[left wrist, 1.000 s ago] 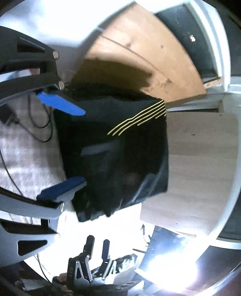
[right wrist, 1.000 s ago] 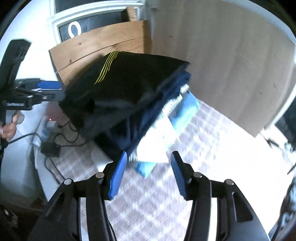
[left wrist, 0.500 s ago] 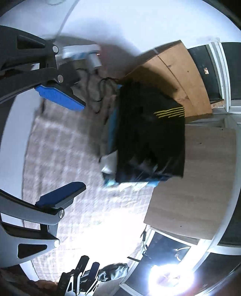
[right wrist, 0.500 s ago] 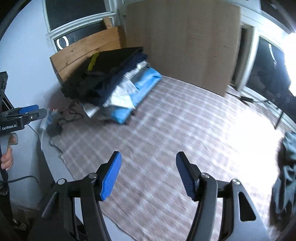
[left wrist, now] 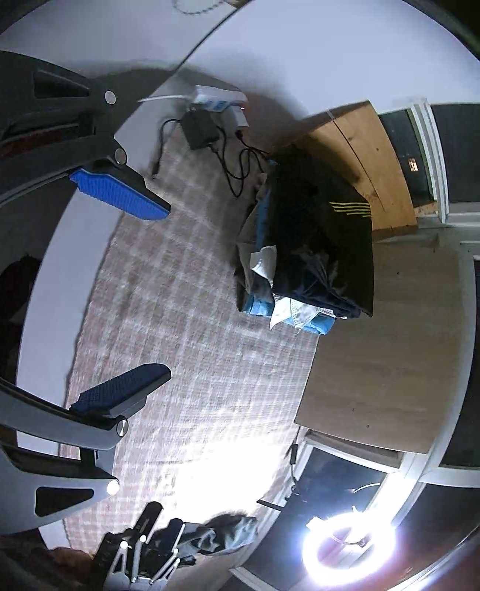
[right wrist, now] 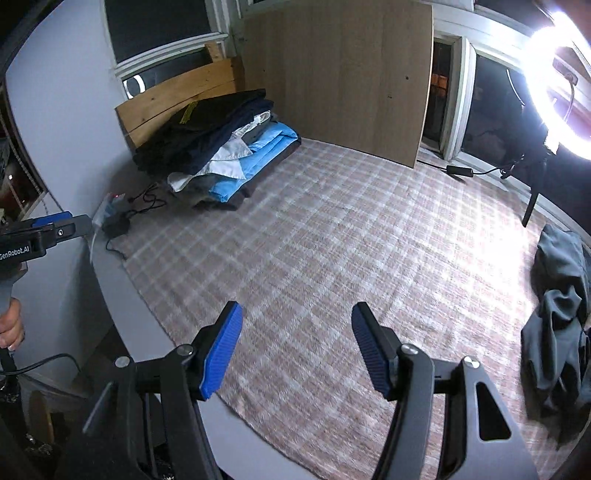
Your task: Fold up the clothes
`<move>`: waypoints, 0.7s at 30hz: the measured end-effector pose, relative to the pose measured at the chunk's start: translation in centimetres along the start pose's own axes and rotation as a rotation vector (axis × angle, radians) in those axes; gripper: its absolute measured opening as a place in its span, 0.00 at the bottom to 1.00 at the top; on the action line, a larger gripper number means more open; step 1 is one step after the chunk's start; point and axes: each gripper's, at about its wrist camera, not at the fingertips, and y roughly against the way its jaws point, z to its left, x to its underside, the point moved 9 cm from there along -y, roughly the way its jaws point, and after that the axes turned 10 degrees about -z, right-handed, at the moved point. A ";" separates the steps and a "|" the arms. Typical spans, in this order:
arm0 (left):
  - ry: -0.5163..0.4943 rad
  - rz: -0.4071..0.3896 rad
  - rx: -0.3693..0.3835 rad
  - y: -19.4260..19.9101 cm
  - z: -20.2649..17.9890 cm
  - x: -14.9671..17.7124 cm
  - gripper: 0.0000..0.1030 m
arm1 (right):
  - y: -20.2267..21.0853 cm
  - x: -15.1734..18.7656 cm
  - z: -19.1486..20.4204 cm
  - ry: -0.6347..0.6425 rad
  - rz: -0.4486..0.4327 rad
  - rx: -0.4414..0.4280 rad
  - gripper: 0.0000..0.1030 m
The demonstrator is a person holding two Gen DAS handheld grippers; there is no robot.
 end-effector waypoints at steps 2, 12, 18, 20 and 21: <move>0.013 -0.004 -0.009 0.5 -0.1 0.3 0.78 | 0.2 0.2 0.0 0.019 0.001 -0.006 0.59; 0.069 -0.014 -0.083 2.4 0.9 1.9 0.98 | 0.7 1.0 0.5 0.060 0.004 -0.063 0.59; 0.095 -0.020 -0.095 3.0 1.2 2.2 0.98 | 0.7 1.3 0.6 0.077 0.012 -0.077 0.59; 0.095 -0.021 -0.109 3.0 1.4 2.2 0.99 | 0.7 1.2 0.6 0.082 0.011 -0.074 0.59; 0.098 -0.017 -0.113 3.0 1.4 2.2 0.99 | 0.7 1.2 0.5 0.083 0.010 -0.075 0.59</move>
